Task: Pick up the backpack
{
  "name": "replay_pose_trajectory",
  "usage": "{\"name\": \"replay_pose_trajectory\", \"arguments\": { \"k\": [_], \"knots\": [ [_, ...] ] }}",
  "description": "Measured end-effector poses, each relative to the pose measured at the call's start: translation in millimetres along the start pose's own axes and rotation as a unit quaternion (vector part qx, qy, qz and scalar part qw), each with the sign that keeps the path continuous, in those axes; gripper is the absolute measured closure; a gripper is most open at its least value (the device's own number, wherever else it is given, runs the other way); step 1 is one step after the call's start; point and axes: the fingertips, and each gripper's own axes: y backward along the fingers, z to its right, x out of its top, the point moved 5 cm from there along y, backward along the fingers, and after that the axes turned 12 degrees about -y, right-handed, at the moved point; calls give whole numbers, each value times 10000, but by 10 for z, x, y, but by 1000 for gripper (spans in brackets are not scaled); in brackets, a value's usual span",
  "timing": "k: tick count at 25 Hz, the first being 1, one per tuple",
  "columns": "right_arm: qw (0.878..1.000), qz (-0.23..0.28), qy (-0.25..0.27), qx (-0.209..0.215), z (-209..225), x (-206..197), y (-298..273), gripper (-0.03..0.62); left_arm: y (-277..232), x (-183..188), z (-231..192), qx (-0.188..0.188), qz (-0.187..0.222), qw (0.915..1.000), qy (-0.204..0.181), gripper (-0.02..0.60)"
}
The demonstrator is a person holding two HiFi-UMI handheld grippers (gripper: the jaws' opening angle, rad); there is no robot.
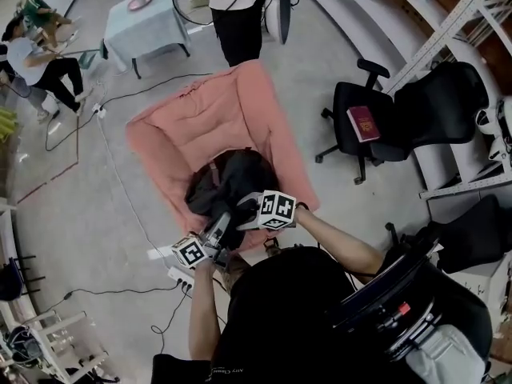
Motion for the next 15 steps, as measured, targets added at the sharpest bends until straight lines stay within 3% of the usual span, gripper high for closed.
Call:
{"name": "replay_pose_trajectory", "arguments": {
  "k": [4,6,8,9,11,13,15],
  "knots": [
    [9965,-21,-541,644,14,-101,-215,320,15,-42,53,-10,-183,9996,-229,551],
    [9885,-19,-898,1215,-46,-169,-242,342,33,-37,37,-118,-90,9999,-43,549],
    [9810,-176,-874,1722,-216,-218,-272,402,35,11,52,-90,-13,9998,194,541],
    [9797,-268,-783,1828,-293,-233,-302,423,32,19,47,-34,-25,9997,221,541],
    [9806,-371,-684,1800,-368,-240,-371,529,35,-4,-15,7,-57,9999,94,541],
    [9788,-311,-786,1863,-401,-206,-389,546,61,7,-58,67,-28,10000,68,537],
    [9767,-137,-795,1988,-452,-156,-308,551,64,-10,-57,-118,180,9988,438,523]
  ]
}}
